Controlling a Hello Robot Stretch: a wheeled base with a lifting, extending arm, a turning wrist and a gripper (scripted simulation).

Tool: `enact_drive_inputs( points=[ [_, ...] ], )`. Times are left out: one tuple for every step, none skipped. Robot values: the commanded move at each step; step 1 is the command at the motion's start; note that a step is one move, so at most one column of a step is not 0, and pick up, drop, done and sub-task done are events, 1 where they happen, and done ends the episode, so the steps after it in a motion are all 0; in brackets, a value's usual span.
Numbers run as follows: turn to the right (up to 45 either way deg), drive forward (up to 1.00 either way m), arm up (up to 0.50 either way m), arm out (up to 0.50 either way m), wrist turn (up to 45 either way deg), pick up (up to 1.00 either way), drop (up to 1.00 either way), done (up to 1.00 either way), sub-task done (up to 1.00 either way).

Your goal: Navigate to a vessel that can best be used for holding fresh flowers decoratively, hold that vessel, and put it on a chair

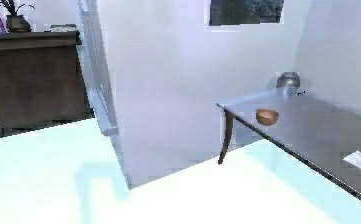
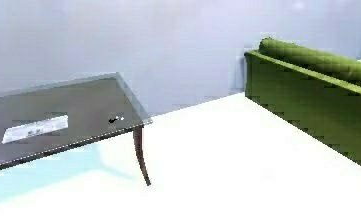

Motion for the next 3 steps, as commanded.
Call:
enact_drive_inputs(
  points=[
    [0.0,0.85,0.00,0.00,0.0,0.00,0.00,0.00,0.00],
    [-39.0,0.00,0.00,0.00,0.0,0.00,0.00,0.00,0.00],
    [45.0,0.00,0.00,0.00,0.0,0.00,0.00,0.00,0.00]
  ],
)
